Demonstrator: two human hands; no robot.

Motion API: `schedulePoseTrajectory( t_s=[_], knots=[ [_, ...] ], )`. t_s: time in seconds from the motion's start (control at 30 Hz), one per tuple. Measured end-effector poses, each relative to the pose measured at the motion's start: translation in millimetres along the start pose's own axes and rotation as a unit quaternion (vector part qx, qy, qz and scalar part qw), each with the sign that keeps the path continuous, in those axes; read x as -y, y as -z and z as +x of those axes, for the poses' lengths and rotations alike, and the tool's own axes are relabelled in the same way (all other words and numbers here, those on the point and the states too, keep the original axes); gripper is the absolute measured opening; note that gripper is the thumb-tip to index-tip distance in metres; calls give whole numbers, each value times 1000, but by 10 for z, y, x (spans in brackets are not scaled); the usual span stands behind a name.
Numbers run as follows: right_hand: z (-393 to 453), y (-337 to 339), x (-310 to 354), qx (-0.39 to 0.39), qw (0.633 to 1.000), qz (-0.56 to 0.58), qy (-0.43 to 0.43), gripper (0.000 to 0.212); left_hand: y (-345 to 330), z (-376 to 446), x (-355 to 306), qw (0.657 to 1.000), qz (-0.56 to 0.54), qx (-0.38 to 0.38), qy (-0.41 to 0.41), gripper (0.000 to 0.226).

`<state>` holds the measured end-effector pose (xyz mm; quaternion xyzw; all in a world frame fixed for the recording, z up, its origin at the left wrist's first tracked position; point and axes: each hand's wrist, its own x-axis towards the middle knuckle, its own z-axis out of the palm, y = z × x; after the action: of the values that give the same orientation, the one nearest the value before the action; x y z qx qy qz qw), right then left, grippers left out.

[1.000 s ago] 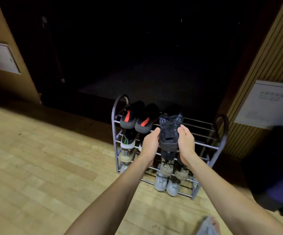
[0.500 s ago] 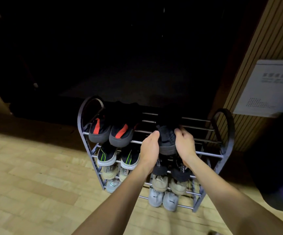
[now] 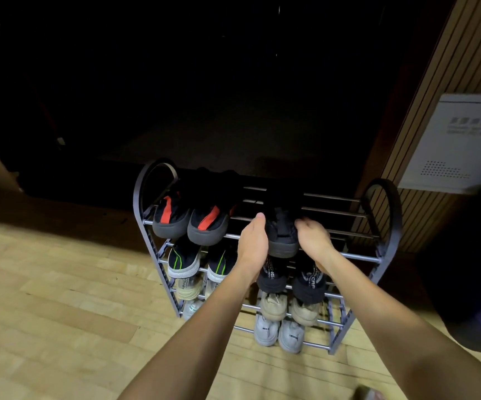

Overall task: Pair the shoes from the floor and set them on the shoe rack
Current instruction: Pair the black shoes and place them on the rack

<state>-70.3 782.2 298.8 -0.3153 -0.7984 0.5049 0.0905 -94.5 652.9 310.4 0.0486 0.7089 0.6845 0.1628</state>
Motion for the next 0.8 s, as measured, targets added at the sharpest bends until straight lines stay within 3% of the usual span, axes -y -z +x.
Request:
schedulePoseTrajectory(
  t_s=[0.13, 0.33, 0.63, 0.8],
  knots=[
    [-316, 232, 195, 7, 999, 38, 28, 37, 165, -98, -156, 1000, -20, 1, -10, 47],
    [-722, 493, 560, -13, 994, 44, 98, 41, 610, -514, -454, 997, -33, -21, -63, 43],
    [-1780, 491, 1549, 45, 975, 110, 186, 26, 1417, -1541, -1208, 983, -90, -101, -122, 37],
    [-2506, 290, 2004, 103, 957, 144, 232, 36, 2053, -2294, -1588, 969, -75, -149, -183, 34]
  ],
)
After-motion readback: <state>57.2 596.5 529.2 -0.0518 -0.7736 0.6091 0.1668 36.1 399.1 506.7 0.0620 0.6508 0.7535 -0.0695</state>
